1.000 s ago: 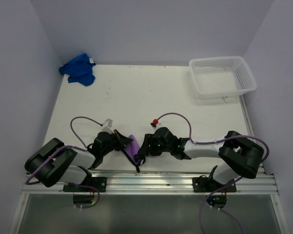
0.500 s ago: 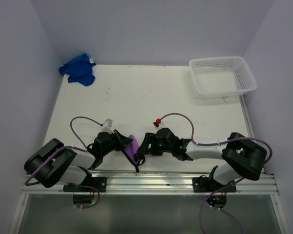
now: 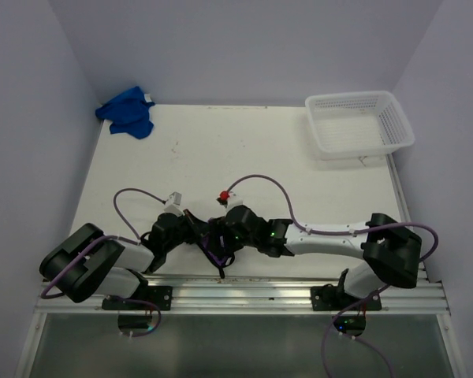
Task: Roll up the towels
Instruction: Roll the towel
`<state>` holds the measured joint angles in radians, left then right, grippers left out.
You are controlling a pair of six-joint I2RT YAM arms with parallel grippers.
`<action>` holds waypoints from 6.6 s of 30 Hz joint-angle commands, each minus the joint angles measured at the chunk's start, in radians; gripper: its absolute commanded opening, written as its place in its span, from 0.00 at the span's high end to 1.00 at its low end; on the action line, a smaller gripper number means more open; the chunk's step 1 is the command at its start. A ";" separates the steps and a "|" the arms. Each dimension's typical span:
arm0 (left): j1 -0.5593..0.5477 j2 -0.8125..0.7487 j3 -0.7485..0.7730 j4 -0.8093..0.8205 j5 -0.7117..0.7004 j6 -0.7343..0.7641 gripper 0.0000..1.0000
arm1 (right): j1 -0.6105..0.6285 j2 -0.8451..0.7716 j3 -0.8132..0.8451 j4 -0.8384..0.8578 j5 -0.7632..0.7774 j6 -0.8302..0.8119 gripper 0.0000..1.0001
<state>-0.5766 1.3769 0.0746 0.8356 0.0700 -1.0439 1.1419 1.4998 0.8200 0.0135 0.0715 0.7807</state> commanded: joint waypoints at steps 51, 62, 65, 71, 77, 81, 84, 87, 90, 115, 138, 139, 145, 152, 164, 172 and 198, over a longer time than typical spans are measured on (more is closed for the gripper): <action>0.011 -0.137 0.094 -0.455 -0.049 0.081 1.00 | 0.599 0.479 0.292 -0.498 1.096 -0.463 1.00; 0.023 -0.274 0.145 -0.587 -0.012 0.107 0.92 | 0.670 0.582 0.329 -0.495 1.074 -0.561 1.00; 0.027 -0.318 0.191 -0.671 -0.021 0.130 0.85 | 0.673 0.600 0.344 -0.507 1.068 -0.578 1.00; 0.034 -0.392 0.296 -0.921 -0.117 0.148 0.72 | 0.677 0.643 0.370 -0.532 1.051 -0.604 1.00; 0.038 -0.486 0.396 -1.055 -0.159 0.193 0.61 | 0.682 0.663 0.383 -0.549 1.031 -0.626 1.00; 0.040 -0.483 0.467 -1.107 -0.121 0.208 0.59 | 0.682 0.683 0.407 -0.563 1.019 -0.635 1.00; 0.040 -0.473 0.496 -1.109 -0.075 0.229 0.57 | 0.682 0.701 0.419 -0.572 1.008 -0.643 1.00; 0.040 -0.466 0.499 -1.063 0.046 0.234 0.57 | 0.683 0.715 0.432 -0.586 1.004 -0.649 1.00; 0.037 -0.447 0.482 -0.978 0.150 0.228 0.60 | 0.683 0.724 0.439 -0.595 1.002 -0.660 1.00; -0.123 -0.429 0.136 -0.766 0.128 0.051 0.97 | 0.697 0.804 0.538 -0.711 0.935 -0.730 1.00; -0.131 -0.335 -0.073 -0.581 -0.055 -0.004 1.00 | 0.722 0.501 0.429 -0.725 0.972 -0.505 0.56; -0.131 -0.329 -0.073 -0.578 -0.053 -0.004 1.00 | 0.722 0.485 0.421 -0.725 0.966 -0.474 0.56; -0.131 -0.346 -0.073 -0.576 -0.062 -0.007 1.00 | 0.725 0.292 0.338 -0.687 0.860 -0.376 0.55; -0.131 -0.371 -0.107 -0.589 -0.065 -0.013 1.00 | 0.716 0.058 0.214 -0.564 0.743 -0.314 0.51; -0.132 -0.387 -0.111 -0.592 -0.065 -0.007 1.00 | 0.276 -0.312 -0.039 -0.213 0.217 -0.204 0.56; -0.135 -0.441 -0.145 -0.583 -0.065 -0.008 1.00 | 0.006 -0.168 -0.070 -0.054 -0.128 -0.035 0.41; -0.152 -0.447 -0.145 -0.581 -0.099 0.008 1.00 | 0.024 0.168 -0.076 0.074 -0.211 -0.038 0.51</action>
<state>-0.7273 0.9314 0.0669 0.2893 0.0147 -1.0702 1.1507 1.6485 0.7628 0.0887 -0.1486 0.7441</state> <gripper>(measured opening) 0.005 0.508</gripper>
